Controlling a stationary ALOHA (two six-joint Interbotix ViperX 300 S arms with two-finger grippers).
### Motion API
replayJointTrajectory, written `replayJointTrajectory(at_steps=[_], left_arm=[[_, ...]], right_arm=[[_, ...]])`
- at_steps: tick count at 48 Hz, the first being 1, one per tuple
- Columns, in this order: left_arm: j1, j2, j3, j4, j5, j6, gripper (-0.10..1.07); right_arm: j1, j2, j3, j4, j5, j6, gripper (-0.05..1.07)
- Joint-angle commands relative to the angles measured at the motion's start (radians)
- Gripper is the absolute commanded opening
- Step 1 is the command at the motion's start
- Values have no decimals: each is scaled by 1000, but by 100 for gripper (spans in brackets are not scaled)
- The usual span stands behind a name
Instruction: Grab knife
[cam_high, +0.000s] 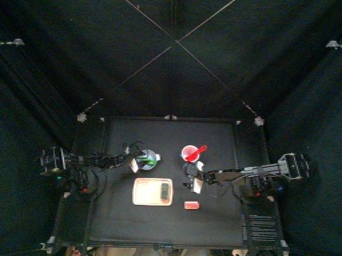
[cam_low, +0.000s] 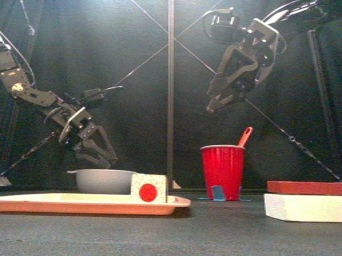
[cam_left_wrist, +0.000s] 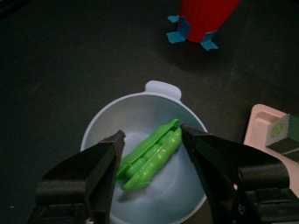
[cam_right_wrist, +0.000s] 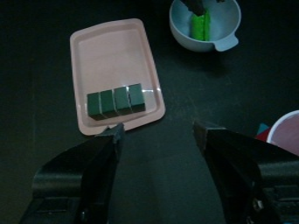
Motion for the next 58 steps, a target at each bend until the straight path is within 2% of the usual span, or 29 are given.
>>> replayJointTrajectory(at_steps=[1,7,12,27,34,41,48,58], left_arm=[[2,-9,-21,-3,-3,2,90],[2,-9,-21,-3,-3,0,90],[2,-9,-23,-3,-3,0,90],[2,-9,-25,-3,-5,0,90],[2,-9,-23,-3,-3,0,90],[2,-9,-23,-3,-5,0,90],[2,-8,-23,-3,-5,0,90],[2,-8,-25,-3,-5,-2,90]], right_arm=[[-12,-37,-14,6,-6,0,95],[-48,-81,-17,31,-3,0,95],[-110,-135,-15,84,2,3,95],[-365,-227,25,430,3,3,95],[-494,-259,64,509,3,2,94],[-589,-293,81,532,20,3,94],[-638,-310,66,528,75,3,94],[-657,-290,23,480,265,11,94]])
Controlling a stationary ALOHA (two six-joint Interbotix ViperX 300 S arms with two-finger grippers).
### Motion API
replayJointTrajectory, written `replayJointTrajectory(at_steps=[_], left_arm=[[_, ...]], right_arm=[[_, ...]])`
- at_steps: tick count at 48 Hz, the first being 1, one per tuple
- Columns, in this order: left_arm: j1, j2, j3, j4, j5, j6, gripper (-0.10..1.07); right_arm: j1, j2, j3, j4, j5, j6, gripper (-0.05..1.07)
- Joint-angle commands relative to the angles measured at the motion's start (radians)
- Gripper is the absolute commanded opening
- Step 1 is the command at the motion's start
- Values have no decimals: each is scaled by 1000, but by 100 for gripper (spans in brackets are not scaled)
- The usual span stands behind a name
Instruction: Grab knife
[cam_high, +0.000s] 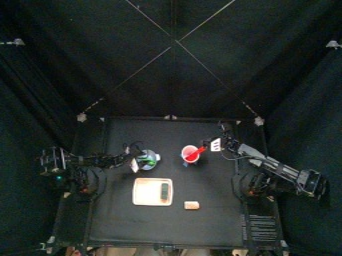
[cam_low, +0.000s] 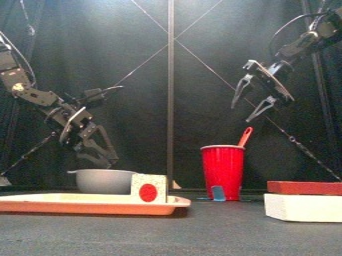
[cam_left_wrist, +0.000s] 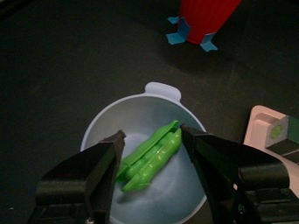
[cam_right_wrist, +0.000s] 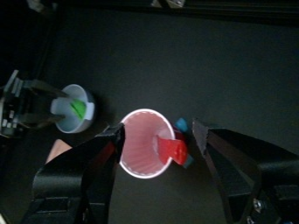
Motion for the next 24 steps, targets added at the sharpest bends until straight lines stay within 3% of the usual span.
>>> replayJointTrajectory(at_steps=[1,15,24], left_arm=[[2,-11,-21,-2,-5,0,90],[2,-8,-23,-2,-5,0,90],[2,-5,-26,-2,-5,2,90]], right_arm=[[-5,5,-41,-21,89,11,94],[3,-8,2,-163,120,187,94],[29,-9,48,-137,66,216,94]])
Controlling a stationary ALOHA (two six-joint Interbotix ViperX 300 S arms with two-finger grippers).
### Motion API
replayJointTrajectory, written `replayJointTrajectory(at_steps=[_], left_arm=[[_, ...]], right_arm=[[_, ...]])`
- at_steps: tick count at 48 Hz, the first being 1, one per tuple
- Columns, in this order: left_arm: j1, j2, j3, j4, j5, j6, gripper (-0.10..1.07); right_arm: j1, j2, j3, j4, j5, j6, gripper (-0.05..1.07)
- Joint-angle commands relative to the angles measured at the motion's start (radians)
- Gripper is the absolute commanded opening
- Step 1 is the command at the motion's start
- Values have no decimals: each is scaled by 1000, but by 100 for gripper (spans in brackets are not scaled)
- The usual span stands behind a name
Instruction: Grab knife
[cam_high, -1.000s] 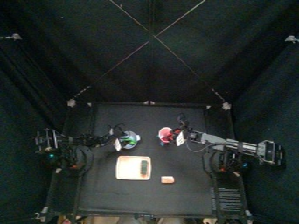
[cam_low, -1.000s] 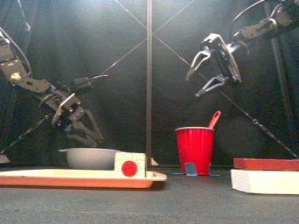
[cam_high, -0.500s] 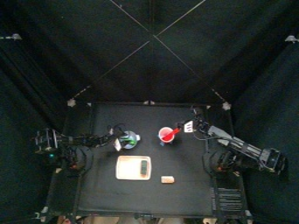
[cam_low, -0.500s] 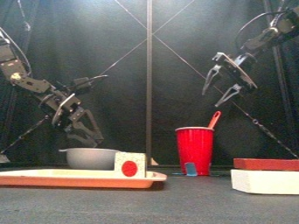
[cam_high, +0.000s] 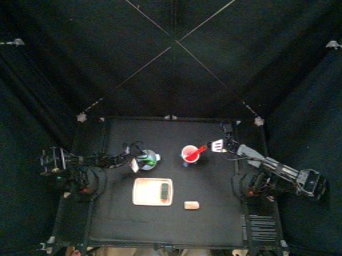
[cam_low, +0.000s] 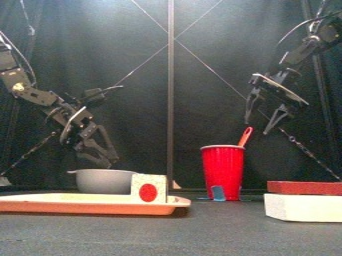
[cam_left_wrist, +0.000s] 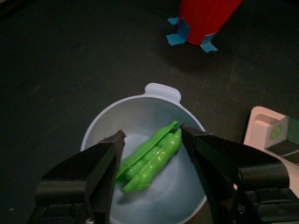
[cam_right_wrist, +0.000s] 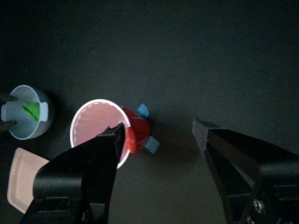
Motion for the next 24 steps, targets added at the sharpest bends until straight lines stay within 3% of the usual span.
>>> replayJointTrajectory(at_steps=[1,12,24], left_arm=[[3,-3,-25,-3,-3,0,90],[5,2,-32,-2,-3,3,90],[6,2,-32,-2,-3,3,90]], right_arm=[[15,-11,6,20,-49,0,94],[41,-2,38,48,-190,0,94],[55,43,48,52,-218,0,94]])
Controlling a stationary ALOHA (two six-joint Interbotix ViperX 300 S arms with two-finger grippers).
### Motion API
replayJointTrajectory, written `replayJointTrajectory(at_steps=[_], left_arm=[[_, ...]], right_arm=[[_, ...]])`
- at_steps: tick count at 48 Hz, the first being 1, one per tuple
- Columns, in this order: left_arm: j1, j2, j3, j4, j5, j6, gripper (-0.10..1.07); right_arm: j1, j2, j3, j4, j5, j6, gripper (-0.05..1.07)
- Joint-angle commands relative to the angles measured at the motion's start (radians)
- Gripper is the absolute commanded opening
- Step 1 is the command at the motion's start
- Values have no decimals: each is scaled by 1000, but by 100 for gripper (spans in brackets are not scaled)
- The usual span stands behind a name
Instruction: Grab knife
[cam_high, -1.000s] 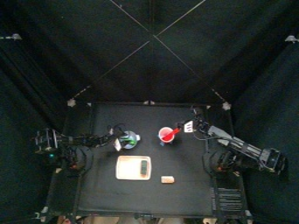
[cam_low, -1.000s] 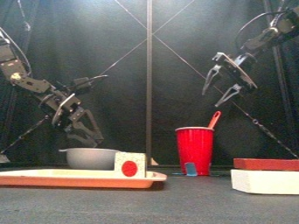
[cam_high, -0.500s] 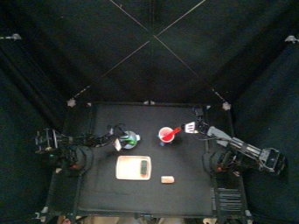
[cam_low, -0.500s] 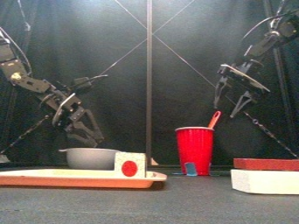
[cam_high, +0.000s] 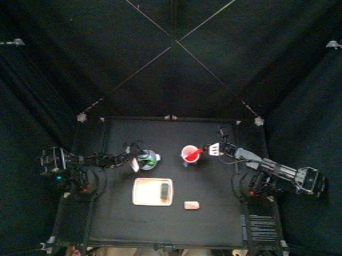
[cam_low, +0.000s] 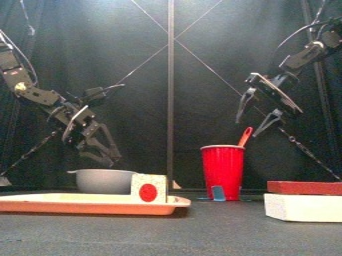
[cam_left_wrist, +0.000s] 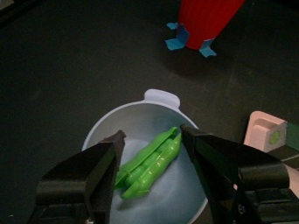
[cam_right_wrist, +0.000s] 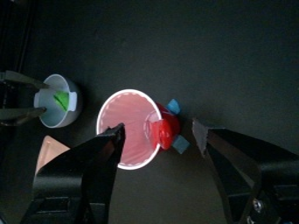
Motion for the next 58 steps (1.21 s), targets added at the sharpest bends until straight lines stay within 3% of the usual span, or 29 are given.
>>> replayJointTrajectory(at_steps=[1,21,44,58], left_arm=[[3,-3,-20,-3,-3,2,90],[3,-3,-18,-2,-3,0,90],[3,-2,-20,-2,-3,0,90],[3,-2,-17,-3,-3,2,90]], right_arm=[[6,9,-9,0,-15,0,94],[23,37,8,2,-55,2,75],[29,87,5,6,-97,2,72],[34,80,3,6,-97,2,56]])
